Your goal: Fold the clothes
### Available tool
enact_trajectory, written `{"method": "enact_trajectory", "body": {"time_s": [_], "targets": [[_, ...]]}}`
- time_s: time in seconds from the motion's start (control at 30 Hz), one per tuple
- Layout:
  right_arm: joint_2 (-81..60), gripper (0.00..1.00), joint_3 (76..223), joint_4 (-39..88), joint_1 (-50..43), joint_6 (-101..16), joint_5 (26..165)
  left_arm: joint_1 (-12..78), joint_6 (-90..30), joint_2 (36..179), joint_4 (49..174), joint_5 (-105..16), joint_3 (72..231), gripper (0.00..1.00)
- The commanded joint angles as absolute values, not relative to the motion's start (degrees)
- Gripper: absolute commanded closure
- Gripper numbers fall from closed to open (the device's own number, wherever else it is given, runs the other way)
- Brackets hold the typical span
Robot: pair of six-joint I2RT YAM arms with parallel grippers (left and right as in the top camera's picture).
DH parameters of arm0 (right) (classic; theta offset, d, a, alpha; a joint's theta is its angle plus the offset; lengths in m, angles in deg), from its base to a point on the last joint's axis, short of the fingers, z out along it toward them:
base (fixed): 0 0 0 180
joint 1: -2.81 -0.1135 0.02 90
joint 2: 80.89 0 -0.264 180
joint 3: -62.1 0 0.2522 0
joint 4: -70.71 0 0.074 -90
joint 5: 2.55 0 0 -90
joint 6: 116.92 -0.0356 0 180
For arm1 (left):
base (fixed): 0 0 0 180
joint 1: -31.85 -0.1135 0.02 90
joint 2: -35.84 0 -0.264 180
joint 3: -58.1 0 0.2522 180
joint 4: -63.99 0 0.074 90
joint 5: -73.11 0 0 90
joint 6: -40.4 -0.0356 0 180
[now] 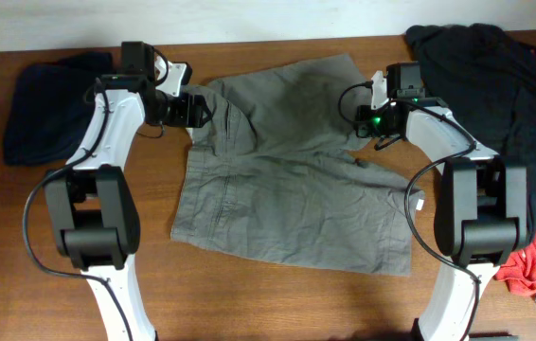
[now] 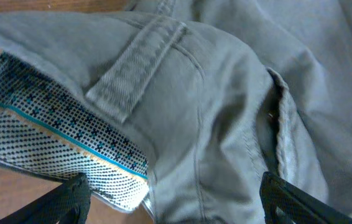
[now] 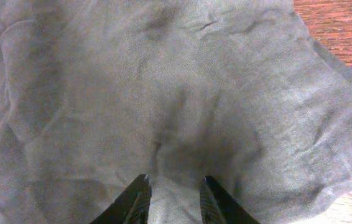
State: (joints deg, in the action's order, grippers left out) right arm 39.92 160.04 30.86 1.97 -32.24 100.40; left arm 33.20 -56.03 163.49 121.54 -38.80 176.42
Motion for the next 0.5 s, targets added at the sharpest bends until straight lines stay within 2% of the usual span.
{"method": "enact_trajectory", "body": {"time_s": [0.0, 0.33, 0.4, 0.43, 0.47], "targets": [[39.9, 0.69, 160.2, 31.1, 1.6, -31.6, 100.7, 33.5, -56.3, 164.5, 118.5, -39.3, 176.9, 0.13], [39.9, 0.69, 160.2, 32.3, 1.6, -31.6, 100.7, 33.6, -56.3, 164.9, 111.5, -44.1, 177.0, 0.15], [39.9, 0.7, 160.2, 32.5, 1.6, -31.6, 100.7, 33.6, -56.3, 165.4, 110.8, -44.2, 177.0, 0.24], [40.0, 0.75, 160.2, 32.6, 1.6, -31.6, 100.7, 33.6, -56.3, 165.7, 110.5, -44.1, 177.0, 0.32], [40.1, 0.8, 160.2, 32.8, 1.6, -31.6, 100.6, 33.6, -56.3, 166.0, 110.1, -44.2, 177.0, 0.46]]}}
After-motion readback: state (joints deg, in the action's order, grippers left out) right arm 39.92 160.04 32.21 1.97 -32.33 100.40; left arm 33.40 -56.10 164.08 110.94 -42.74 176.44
